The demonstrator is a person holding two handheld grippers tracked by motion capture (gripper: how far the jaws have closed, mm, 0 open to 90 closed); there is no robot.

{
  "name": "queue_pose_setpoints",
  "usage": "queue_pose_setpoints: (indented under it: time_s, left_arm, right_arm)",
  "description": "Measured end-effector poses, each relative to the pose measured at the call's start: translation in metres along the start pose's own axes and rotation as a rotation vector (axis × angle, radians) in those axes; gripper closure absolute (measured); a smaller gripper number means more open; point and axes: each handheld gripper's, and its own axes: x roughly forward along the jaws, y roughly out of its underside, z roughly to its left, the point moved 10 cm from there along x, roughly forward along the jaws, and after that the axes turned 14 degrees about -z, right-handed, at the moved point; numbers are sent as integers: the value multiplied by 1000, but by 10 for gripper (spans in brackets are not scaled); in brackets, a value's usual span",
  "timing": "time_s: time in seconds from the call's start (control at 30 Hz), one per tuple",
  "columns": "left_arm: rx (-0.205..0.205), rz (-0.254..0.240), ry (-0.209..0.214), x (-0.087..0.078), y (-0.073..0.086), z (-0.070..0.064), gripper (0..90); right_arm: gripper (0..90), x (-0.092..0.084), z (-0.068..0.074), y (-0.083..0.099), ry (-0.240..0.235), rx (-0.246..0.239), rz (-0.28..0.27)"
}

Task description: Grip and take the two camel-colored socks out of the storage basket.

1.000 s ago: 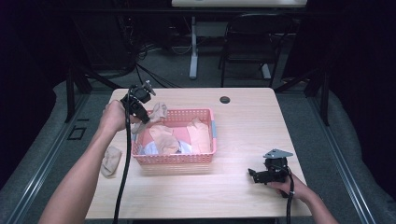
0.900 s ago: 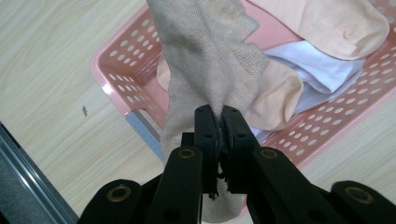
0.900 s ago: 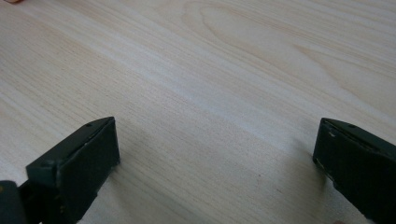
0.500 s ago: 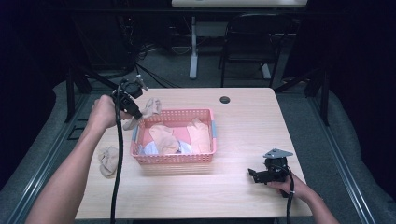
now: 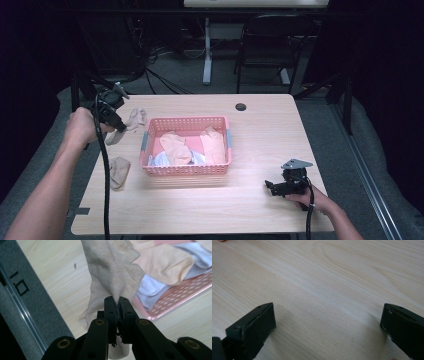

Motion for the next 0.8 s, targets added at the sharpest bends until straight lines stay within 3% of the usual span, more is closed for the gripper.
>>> queue_pose_setpoints:
  time_s: [0.3, 0.53, 0.8]
  left_arm:
    - [-105, 16, -21, 11, 36, 31, 858]
    - [-169, 43, 4, 37, 65, 33, 858]
    - [-219, 84, 35, 80, 98, 29, 856]
  right_arm:
    - [0, 0, 0, 0, -1, 2, -2]
    - [0, 1, 1, -1, -3, 7, -11]
    - [0, 1, 1, -1, -2, 7, -10]
